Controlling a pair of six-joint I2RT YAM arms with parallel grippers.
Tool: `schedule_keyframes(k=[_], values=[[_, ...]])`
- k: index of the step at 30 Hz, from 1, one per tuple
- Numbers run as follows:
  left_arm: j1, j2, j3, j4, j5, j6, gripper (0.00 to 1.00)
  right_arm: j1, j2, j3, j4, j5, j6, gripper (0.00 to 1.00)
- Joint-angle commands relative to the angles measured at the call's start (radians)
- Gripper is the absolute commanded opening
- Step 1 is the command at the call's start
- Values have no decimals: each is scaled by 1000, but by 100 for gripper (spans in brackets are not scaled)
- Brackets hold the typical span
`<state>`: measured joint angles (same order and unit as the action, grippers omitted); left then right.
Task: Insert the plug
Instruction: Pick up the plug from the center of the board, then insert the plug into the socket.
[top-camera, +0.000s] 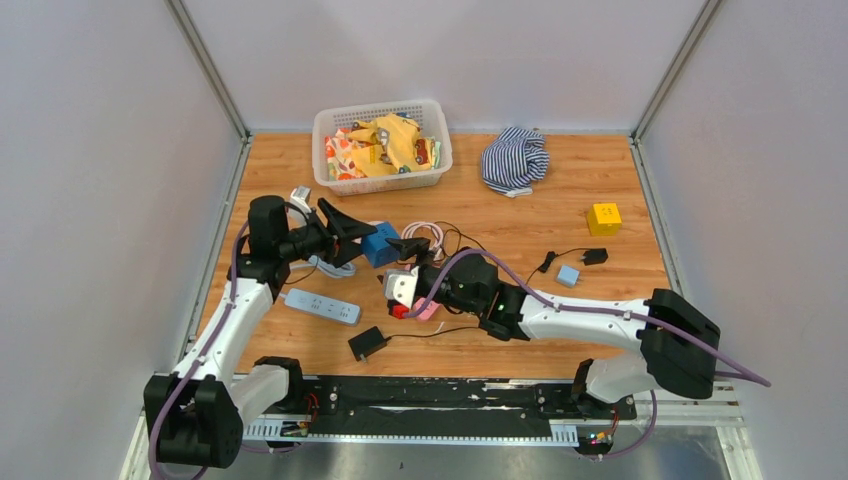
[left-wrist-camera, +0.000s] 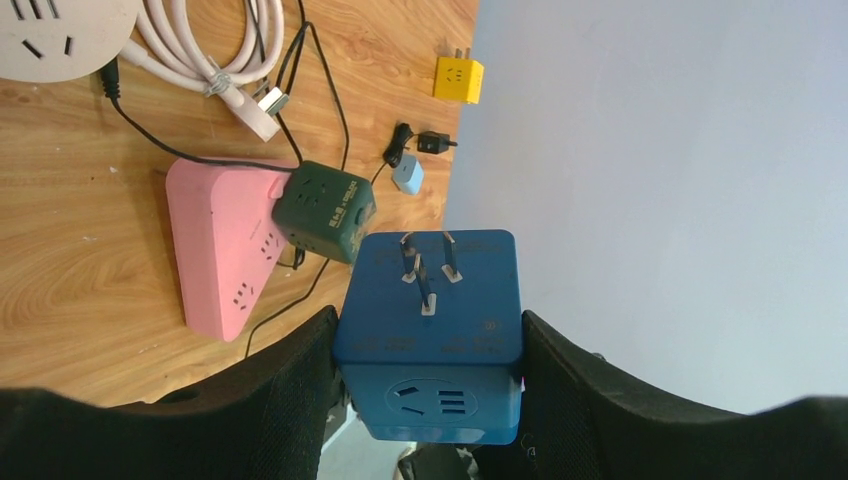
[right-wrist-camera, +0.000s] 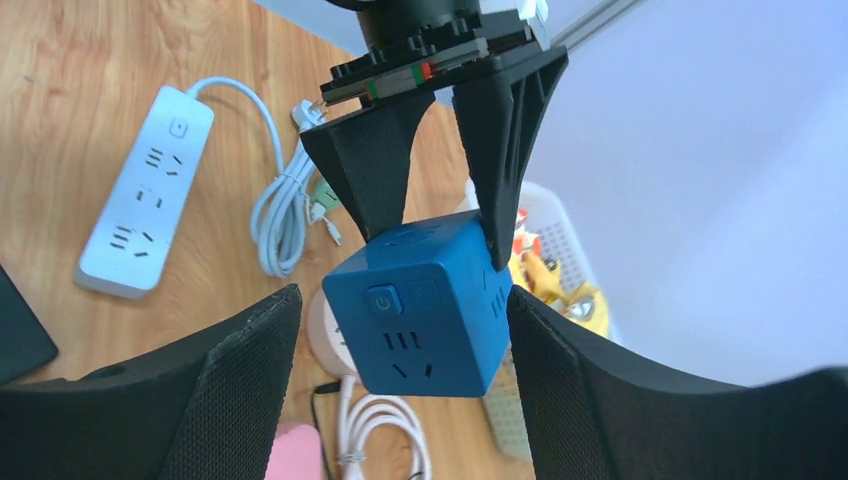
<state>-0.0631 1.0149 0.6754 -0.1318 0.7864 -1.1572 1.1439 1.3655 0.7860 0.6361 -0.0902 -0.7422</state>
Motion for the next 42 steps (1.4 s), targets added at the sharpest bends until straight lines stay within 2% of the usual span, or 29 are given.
schedule_keyframes(k=[1,8,18,20,22,24,27,32,35,36,37,42], values=[[-2,-16,33,-45,59,10,30,-6,31,-14,19,-35,-239,76],[-1,-16,33,-51,64,7,30,6,103,0,55,55,-349,75],[-1,-18,29,-60,59,2,31,10,191,-52,345,191,-407,69],[-2,-16,30,-61,59,1,32,10,204,-60,385,202,-411,62],[-2,-19,32,-67,54,4,35,10,210,-75,423,207,-407,46],[-2,-20,42,-87,42,22,45,10,207,-87,452,203,-377,33],[-3,-16,59,-111,31,58,60,10,192,-100,454,197,-304,21],[-1,-12,69,-115,3,94,82,11,143,-103,375,246,-132,12],[-3,-11,71,-129,-28,124,89,13,99,-65,209,338,-9,3],[-2,-11,75,-134,-41,137,97,13,84,-50,139,363,30,0],[-2,-11,85,-150,-58,166,99,13,69,-37,79,381,70,0],[-1,-16,199,-335,-238,392,100,13,-47,-8,-227,354,285,0]])
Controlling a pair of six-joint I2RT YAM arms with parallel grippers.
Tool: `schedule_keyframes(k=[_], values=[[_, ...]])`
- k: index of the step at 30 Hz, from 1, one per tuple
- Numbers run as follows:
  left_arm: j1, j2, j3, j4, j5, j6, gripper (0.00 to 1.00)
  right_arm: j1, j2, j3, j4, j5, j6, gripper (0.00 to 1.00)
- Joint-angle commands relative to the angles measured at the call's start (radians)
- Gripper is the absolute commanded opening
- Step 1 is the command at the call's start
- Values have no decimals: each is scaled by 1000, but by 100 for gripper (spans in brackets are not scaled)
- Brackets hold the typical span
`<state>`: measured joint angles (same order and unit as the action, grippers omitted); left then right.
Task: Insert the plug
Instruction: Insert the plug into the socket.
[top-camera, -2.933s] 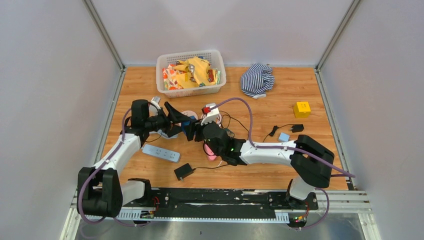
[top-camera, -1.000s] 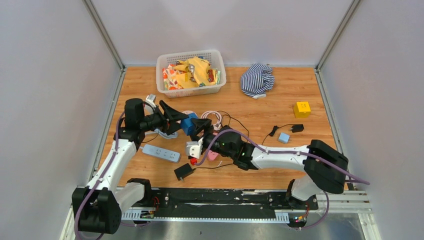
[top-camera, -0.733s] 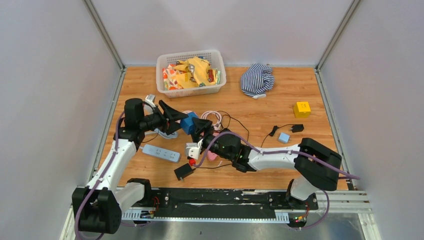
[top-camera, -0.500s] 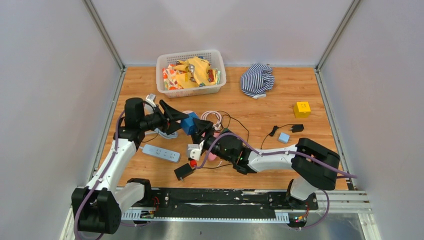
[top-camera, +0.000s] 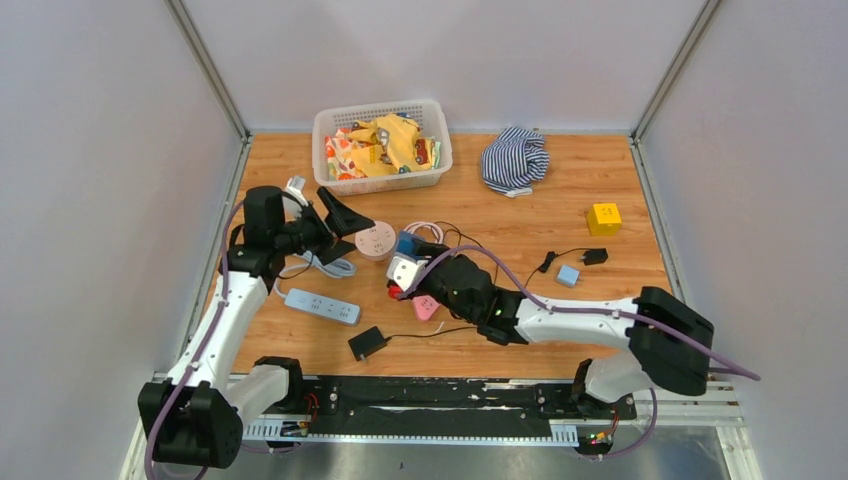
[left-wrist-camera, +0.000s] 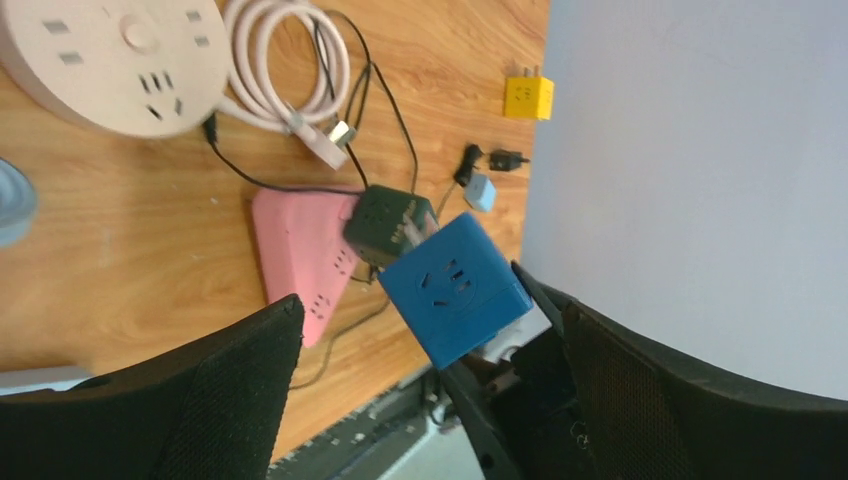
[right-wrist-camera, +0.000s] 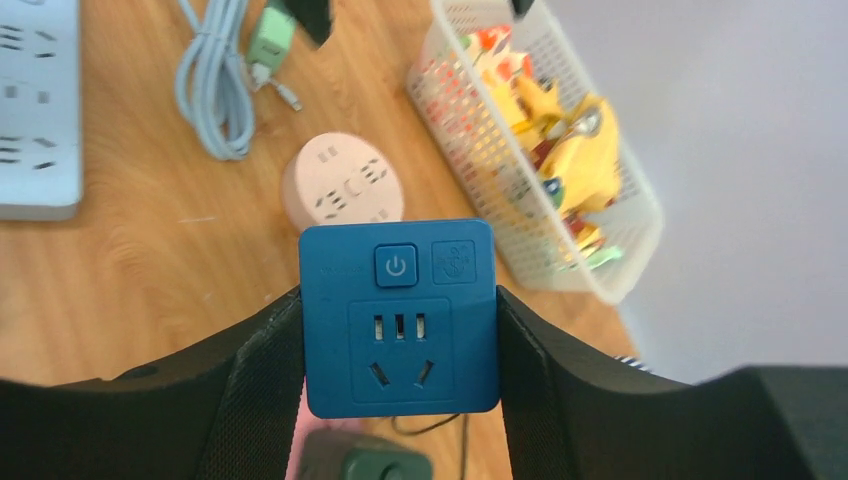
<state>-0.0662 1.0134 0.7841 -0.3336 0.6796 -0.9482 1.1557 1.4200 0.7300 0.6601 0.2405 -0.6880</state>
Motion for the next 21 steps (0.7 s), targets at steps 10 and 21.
schedule_keyframes(k=[10,21], values=[[1,15,41,-167,-326,408,100,-22,-150,273,-921,-158,562,0],[1,-7,3,-194,-392,514,100,-109,-63,393,-1140,-310,748,0]])
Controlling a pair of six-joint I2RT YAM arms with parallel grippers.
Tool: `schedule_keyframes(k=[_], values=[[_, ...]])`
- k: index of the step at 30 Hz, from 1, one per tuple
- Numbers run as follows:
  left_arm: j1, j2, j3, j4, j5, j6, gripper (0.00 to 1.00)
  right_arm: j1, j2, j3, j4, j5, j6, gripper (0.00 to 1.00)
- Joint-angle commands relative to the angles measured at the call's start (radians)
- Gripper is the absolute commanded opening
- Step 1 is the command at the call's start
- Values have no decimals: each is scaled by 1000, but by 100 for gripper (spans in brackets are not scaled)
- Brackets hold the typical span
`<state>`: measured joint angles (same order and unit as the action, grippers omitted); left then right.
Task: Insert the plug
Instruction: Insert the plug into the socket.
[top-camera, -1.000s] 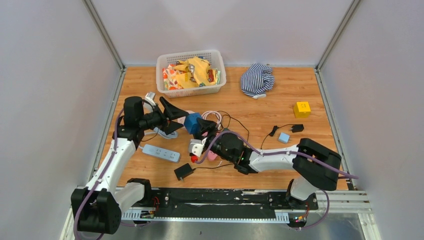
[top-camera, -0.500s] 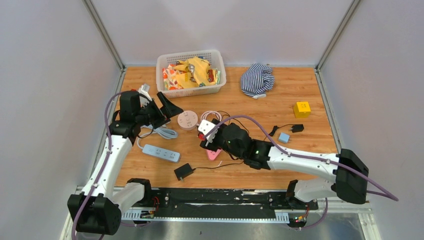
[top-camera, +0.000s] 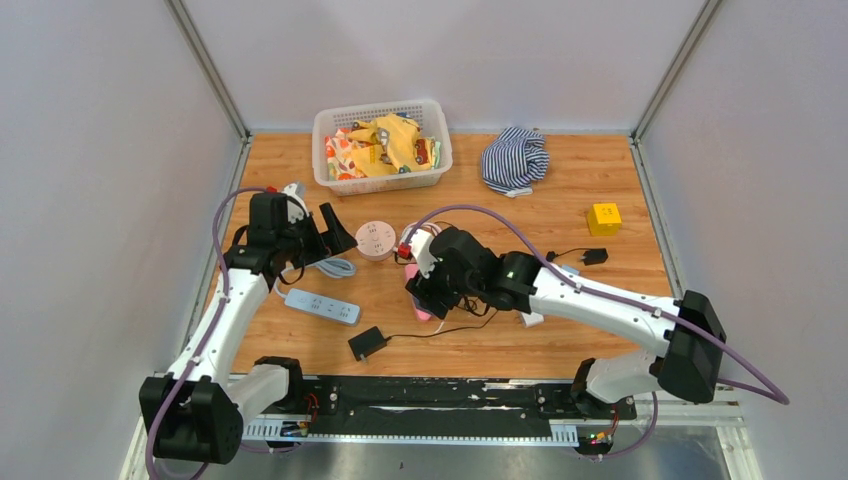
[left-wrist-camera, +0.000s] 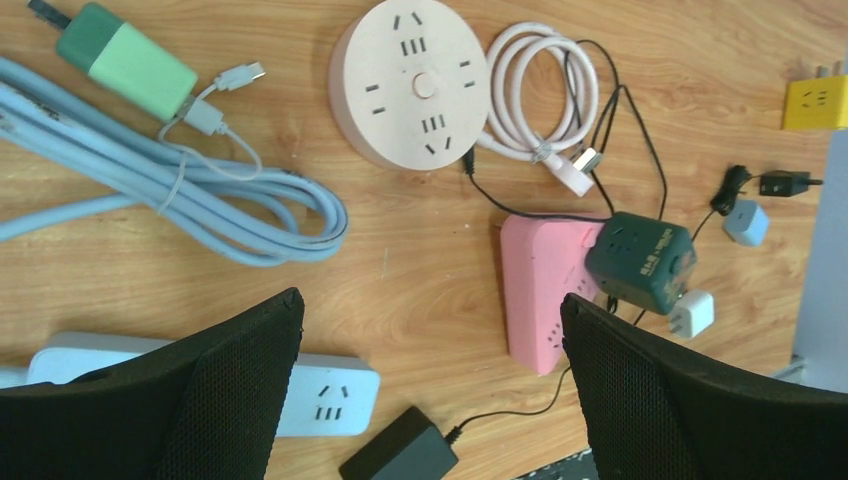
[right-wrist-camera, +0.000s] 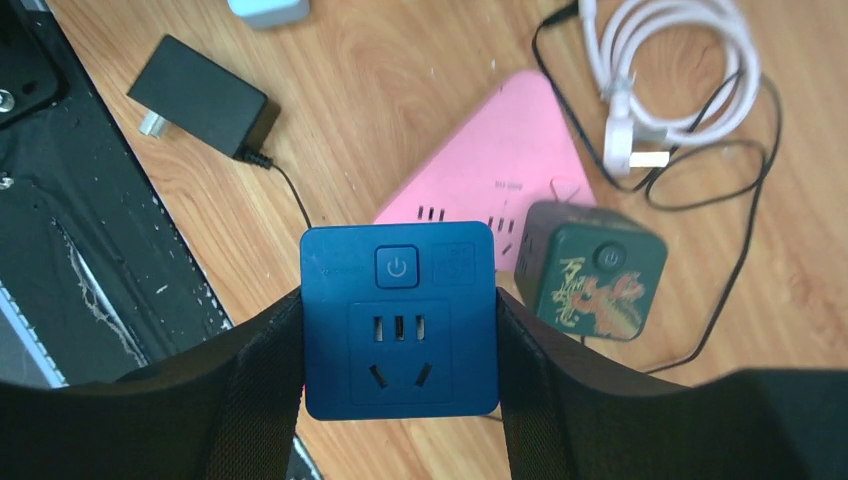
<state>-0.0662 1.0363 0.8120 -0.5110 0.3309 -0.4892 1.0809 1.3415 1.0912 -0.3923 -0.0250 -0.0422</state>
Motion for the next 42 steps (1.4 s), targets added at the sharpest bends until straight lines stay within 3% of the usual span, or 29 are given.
schedule_keyframes(k=[1,17,42], values=[[1,-33,-24,-18,-33,57,100,-37,26,29,-79,-36,113,0],[1,-22,-30,-17,34,52,100,-40,-48,-278,361,97,175,0],[2,-6,-28,-17,41,53,100,-40,-83,-423,603,103,248,0]])
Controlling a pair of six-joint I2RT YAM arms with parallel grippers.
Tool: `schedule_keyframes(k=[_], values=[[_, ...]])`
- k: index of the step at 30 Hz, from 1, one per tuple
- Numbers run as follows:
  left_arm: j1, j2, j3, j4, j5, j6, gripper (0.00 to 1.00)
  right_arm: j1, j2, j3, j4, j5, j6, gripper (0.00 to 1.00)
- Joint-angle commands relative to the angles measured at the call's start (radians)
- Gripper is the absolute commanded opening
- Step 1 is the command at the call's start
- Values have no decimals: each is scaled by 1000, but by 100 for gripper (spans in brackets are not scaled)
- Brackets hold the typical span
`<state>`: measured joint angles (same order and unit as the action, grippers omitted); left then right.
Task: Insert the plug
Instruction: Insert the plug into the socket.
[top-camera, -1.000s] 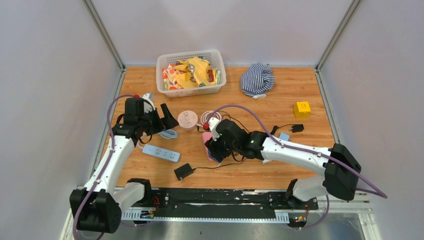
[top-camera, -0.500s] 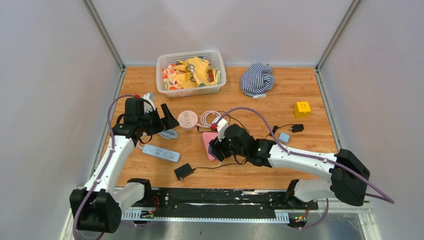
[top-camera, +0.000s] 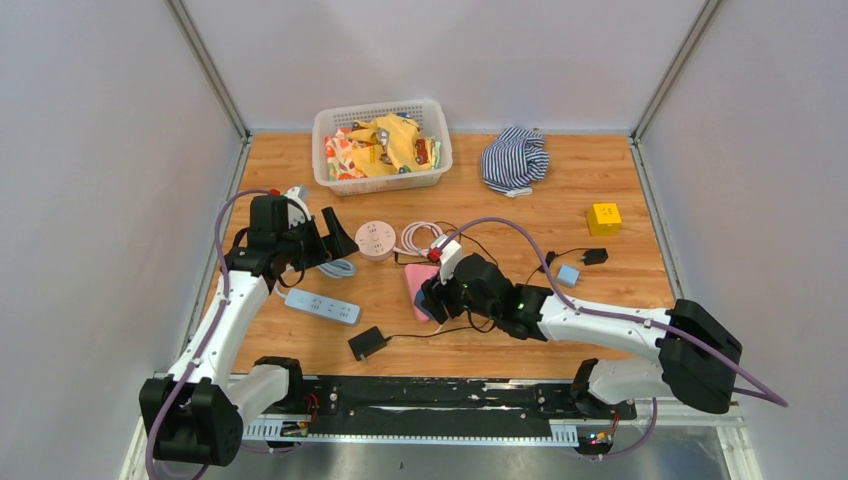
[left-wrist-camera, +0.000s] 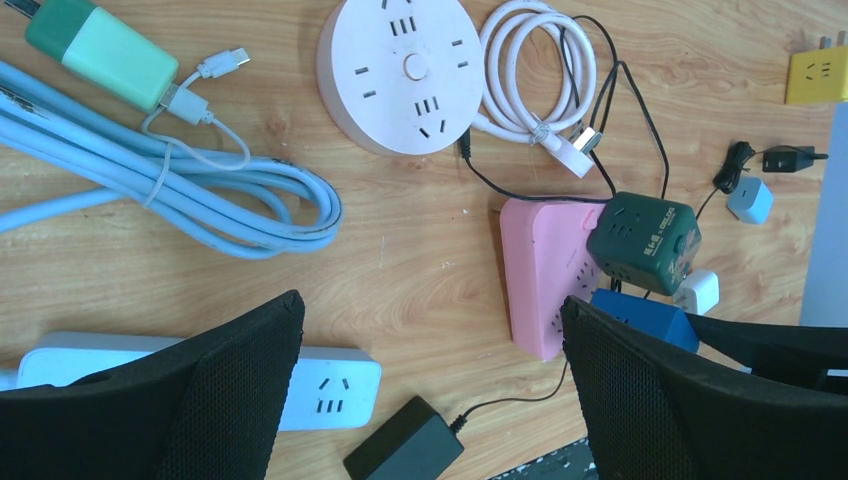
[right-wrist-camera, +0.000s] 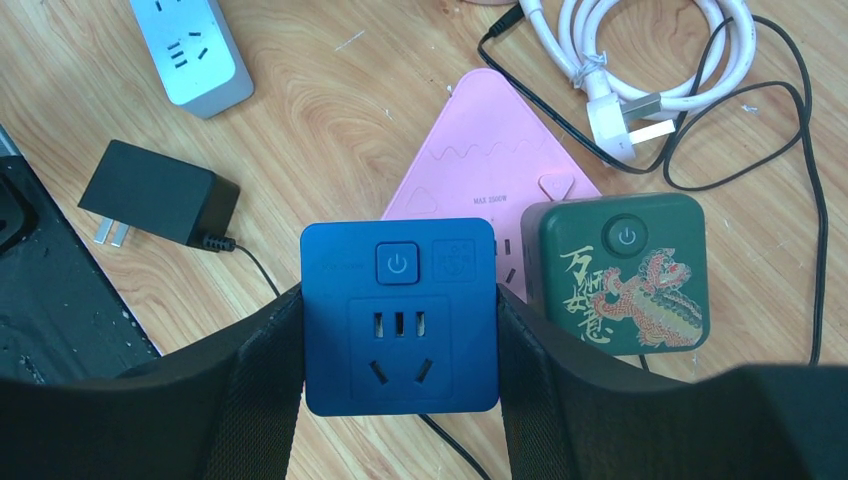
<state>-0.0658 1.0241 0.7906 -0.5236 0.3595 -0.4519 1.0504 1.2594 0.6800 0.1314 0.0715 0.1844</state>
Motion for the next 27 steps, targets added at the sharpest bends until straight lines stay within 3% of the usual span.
schedule_keyframes(k=[1,27], values=[[0,4,-8,-4,13,16,100,-10,0,-16,90,6,22,0],[0,6,-8,-5,15,14,100,-9,20,-79,164,13,16,0]])
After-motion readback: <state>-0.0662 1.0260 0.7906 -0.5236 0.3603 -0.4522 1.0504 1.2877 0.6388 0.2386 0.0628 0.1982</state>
